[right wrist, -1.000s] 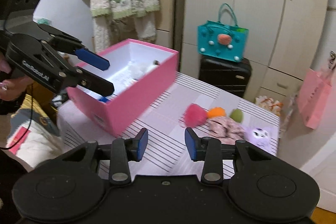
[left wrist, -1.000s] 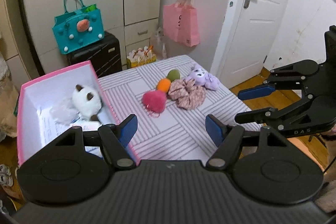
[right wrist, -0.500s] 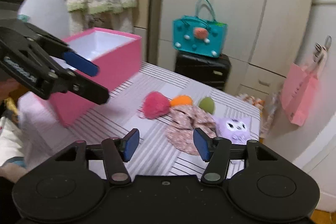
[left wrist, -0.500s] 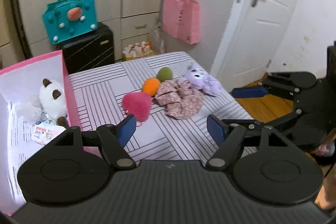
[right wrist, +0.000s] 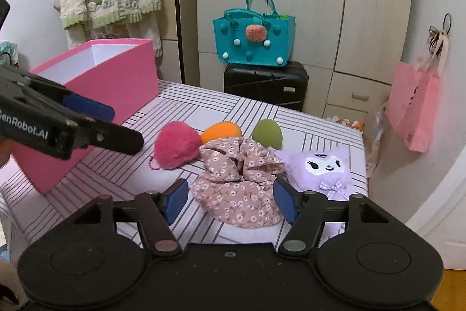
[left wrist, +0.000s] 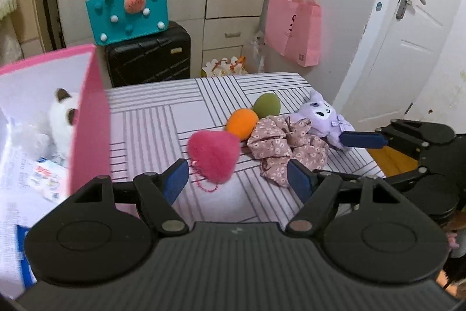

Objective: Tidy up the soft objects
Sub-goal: 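Close the left gripper on the pink pom-pom while the right gripper grasps the scrunchie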

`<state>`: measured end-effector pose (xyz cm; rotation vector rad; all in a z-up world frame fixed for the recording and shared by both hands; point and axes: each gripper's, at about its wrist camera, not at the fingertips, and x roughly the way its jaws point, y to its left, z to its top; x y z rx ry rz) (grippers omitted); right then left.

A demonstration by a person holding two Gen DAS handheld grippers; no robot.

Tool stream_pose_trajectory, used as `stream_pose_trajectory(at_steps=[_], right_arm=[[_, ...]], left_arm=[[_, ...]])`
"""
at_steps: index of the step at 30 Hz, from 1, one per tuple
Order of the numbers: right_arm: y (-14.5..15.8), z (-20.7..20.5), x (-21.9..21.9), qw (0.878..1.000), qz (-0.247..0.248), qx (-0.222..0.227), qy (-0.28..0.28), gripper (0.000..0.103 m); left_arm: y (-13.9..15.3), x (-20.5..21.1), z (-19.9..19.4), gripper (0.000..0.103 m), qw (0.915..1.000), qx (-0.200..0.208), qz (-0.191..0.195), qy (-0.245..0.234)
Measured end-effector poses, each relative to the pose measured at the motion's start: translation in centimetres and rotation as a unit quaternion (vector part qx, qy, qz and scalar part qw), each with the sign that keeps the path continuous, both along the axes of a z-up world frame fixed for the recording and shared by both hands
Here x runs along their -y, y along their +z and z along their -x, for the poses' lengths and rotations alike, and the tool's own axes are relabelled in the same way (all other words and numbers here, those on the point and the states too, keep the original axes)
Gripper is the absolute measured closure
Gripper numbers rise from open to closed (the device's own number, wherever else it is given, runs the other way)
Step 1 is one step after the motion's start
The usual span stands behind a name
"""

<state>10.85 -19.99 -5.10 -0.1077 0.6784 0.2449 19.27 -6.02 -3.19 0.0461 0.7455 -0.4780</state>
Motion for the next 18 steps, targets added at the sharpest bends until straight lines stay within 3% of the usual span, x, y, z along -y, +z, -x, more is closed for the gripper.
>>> stream_pose_trajectory(at_steps=[3, 6, 11, 18], right_arm=[[-0.9, -1.2, -0.1, 1.0, 0.013, 0.0, -0.003, 0.029], [-1.9, -2.2, -0.4, 1.0, 0.029, -0.005, -0.001, 0.029], [-2.8, -3.4, -0.7, 0.999, 0.026, -0.011, 0.018, 0.027], [-3.7, -4.3, -1.0, 0.999, 0.022, -0.01, 0.033, 0.02]], left_arm=[[-1.1, 0.7, -1.4, 0.029, 0.9999, -0.011, 0.007, 0.004], [-1.5, 1.2, -1.8, 0.029, 0.9998, 0.011, -0.01, 0.015], [-2.3, 1.6, -3.4, 0.03, 0.9998, 0.005, 0.004, 0.02], [-4.5, 2.6, -4.9, 0.035, 0.999, -0.003, -0.01, 0.044]])
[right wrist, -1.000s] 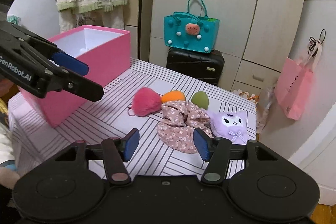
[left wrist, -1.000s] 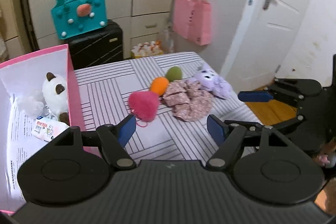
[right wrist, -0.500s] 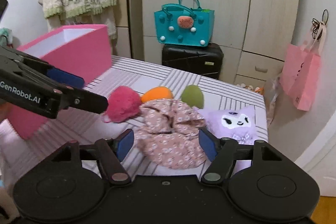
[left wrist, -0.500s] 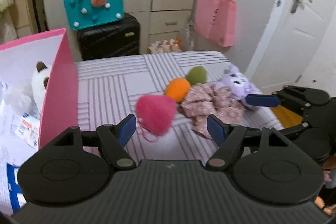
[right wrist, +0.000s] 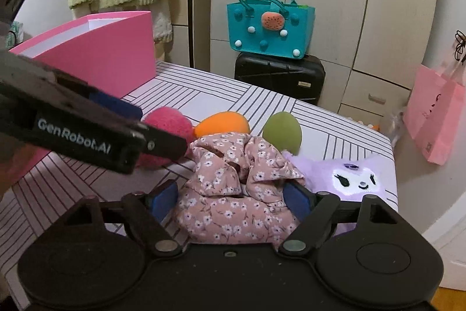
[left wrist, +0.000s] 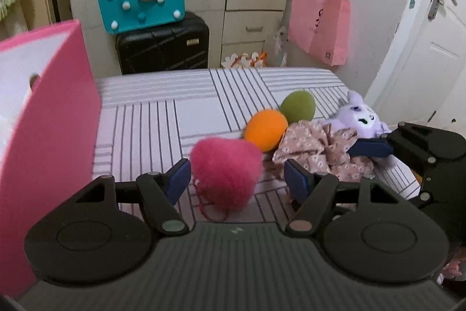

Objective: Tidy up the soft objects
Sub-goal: 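Close the left gripper on the pink pom-pom while the right gripper grasps the scrunchie, then carry the pom-pom and scrunchie with both grippers over the shoebox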

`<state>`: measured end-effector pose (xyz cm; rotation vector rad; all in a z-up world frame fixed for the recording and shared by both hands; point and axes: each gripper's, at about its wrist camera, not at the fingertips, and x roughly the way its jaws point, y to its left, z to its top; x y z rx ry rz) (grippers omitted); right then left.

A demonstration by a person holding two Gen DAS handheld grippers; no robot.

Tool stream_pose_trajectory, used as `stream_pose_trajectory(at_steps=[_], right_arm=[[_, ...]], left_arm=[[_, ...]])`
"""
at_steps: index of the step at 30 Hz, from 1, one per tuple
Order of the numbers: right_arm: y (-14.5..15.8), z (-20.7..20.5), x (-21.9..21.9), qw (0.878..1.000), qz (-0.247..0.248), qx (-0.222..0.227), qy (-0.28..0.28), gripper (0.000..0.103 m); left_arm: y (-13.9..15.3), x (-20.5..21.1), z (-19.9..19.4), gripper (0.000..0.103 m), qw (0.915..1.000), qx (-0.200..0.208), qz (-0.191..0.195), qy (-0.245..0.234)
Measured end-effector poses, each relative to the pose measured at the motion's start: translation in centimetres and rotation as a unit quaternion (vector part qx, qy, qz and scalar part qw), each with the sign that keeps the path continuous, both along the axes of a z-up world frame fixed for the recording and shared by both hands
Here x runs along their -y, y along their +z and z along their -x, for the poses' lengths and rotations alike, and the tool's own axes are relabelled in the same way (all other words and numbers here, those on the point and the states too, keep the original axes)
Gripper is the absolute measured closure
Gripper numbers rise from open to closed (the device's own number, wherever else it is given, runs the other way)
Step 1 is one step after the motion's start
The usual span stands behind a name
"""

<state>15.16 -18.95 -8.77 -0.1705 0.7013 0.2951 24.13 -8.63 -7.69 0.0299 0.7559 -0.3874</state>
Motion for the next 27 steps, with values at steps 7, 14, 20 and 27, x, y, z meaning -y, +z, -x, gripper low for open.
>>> stream_pose_trajectory(at_steps=[7, 14, 20, 27], right_arm=[[-0.4, -0.2, 0.4, 1.0, -0.017, 0.014, -0.007, 0.021], [-0.6, 0.7, -0.3, 0.999, 0.015, 0.032, -0.004, 0.058], [-0.6, 1.6, -0.9, 0.999, 0.033, 0.036, -0.003, 0.083], [-0.2, 2.3, -1.0, 0.999, 0.009, 0.023, -0.022, 0.084]], left_arm=[[-1.6, 0.2, -0.5, 0.036, 0.9999, -0.002, 0.001, 0.01], [-2.4, 0.7, -0.4, 0.037, 0.9999, 0.002, -0.011, -0.005], [-2.9, 0.3, -0.6, 0.059, 0.9998, 0.014, -0.005, 0.015], [-2.9, 0.0, 0.2, 0.062, 0.9996, 0.024, -0.002, 0.012]])
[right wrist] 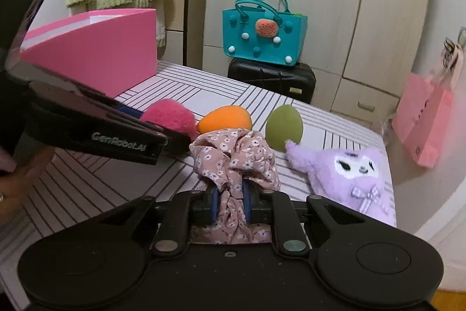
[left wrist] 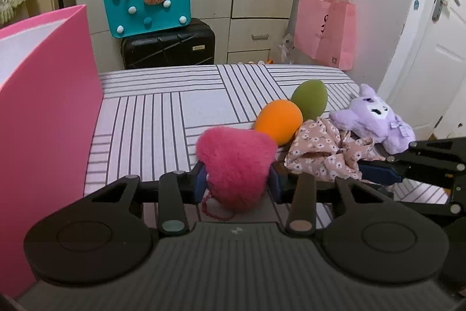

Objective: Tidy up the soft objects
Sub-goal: 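Carry the pom-pom and scrunchie with both grippers over the shoebox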

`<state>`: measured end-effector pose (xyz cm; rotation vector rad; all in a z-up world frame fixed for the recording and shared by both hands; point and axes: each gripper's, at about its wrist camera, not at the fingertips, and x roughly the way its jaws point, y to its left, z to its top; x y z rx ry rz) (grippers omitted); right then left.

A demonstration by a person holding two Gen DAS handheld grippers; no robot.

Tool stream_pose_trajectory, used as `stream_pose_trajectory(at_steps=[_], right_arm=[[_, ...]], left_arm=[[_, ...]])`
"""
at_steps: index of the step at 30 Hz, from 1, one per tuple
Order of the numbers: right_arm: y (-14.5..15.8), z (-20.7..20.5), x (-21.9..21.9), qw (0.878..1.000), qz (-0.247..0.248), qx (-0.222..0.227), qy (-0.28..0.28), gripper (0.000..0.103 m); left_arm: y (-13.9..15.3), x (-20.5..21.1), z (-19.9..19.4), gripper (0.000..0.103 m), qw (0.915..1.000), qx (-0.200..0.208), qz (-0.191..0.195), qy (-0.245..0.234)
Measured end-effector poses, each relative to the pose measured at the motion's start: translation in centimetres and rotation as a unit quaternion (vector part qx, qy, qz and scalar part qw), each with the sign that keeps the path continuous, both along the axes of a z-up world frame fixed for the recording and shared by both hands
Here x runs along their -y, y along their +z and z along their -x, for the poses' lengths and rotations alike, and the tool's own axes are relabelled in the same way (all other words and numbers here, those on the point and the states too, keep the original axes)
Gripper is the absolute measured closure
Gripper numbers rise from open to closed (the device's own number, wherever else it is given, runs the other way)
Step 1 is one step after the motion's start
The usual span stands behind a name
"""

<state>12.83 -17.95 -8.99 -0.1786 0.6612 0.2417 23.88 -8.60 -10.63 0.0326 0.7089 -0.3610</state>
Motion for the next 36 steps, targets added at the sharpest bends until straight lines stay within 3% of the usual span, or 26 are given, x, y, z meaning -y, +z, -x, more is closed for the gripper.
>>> stream_pose_trajectory(at_steps=[10, 21, 27, 36], right_arm=[[0.5, 2.1, 0.0, 0.997, -0.056, -0.029, -0.035, 0.084], [2.5, 4.8, -0.1, 0.991, -0.099, -0.092, -0.017, 0.084], [5.0, 6.3, -1.3, 0.989, -0.092, -0.117, 0.02, 0.084], [9.3, 7.9, -3.0, 0.985, -0.091, -0.139, 0.055, 0.084]], left_arm=[[1.3, -0.7, 3.1, 0.062, 0.9998, 0.005, 0.009, -0.019], [3.0, -2.5, 6.2, 0.062, 0.9962, -0.035, 0.019, -0.077], [5.0, -3.1, 8.8, 0.062, 0.9931, -0.03, -0.008, -0.113], [8.7, -5.3, 11.1, 0.062, 0.9864, -0.044, -0.014, -0.158]])
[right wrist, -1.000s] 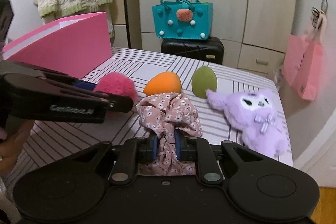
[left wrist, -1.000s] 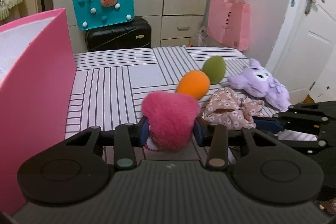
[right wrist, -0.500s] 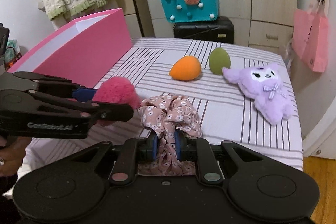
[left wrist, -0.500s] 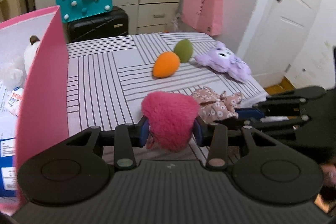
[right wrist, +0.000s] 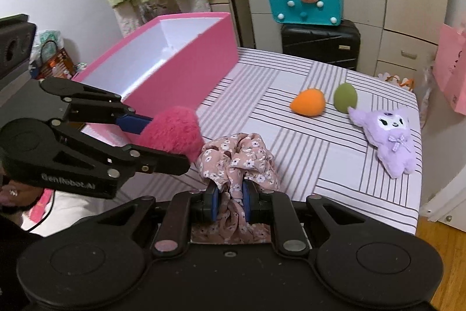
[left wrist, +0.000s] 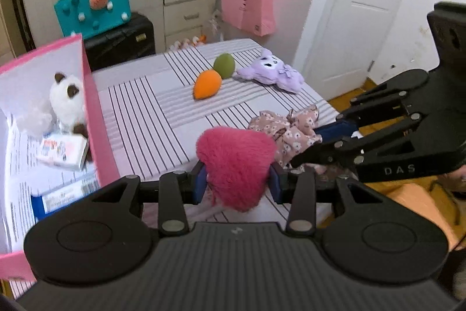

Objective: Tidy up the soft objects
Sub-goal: 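Carry the pom-pom and scrunchie with both grippers over the shoebox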

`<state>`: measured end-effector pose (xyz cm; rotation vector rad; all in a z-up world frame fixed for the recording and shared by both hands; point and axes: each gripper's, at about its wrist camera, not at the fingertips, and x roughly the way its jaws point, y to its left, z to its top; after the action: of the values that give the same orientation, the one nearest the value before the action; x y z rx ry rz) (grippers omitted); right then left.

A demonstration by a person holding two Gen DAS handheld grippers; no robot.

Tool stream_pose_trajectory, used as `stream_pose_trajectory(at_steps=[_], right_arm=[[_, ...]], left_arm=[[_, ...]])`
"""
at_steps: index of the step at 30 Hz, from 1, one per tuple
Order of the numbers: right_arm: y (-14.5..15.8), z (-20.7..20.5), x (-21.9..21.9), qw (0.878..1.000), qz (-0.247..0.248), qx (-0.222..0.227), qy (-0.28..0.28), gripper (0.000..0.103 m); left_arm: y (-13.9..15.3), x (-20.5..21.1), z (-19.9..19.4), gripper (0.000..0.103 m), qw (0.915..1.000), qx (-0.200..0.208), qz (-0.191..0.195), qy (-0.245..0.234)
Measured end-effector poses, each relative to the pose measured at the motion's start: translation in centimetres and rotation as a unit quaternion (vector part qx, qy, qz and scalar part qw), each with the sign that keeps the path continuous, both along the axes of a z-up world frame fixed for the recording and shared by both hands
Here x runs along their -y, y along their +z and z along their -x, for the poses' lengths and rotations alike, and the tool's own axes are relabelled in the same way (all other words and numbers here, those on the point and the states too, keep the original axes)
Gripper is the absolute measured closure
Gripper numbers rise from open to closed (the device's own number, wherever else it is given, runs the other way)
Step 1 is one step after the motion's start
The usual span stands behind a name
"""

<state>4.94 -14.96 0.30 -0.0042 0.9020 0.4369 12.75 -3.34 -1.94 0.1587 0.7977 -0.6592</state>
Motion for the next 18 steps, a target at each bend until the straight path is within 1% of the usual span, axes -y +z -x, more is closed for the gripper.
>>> stream_pose_trajectory(at_steps=[4, 7, 9, 13, 18], right_arm=[[1.8, 0.4, -0.7, 1.0, -0.002, 0.002, 0.011, 0.084], [3.1, 0.6, -1.5, 1.0, -0.001, 0.007, 0.02, 0.084], [3.7, 0.5, -2.2, 1.0, -0.005, 0.009, 0.028, 0.084], [4.9, -0.1, -3.9, 0.998, -0.019, 0.012, 0.055, 0.084], [5.7, -1.2, -6.1, 0.995, -0.037, 0.023, 0.085, 0.084]], left_arm=[[1.5, -2.4, -0.3, 0.062, 0.9985, -0.048, 0.027, -0.006], [2.9, -4.2, -0.1, 0.062, 0.9979, -0.053, 0.036, -0.005], [3.8, -5.4, 0.1, 0.062, 0.9978, -0.054, 0.039, -0.004], [5.5, -7.9, 1.0, 0.062, 0.9987, -0.035, 0.036, 0.005], [6.6, -11.0, 1.3, 0.062, 0.9984, -0.02, 0.041, 0.032]])
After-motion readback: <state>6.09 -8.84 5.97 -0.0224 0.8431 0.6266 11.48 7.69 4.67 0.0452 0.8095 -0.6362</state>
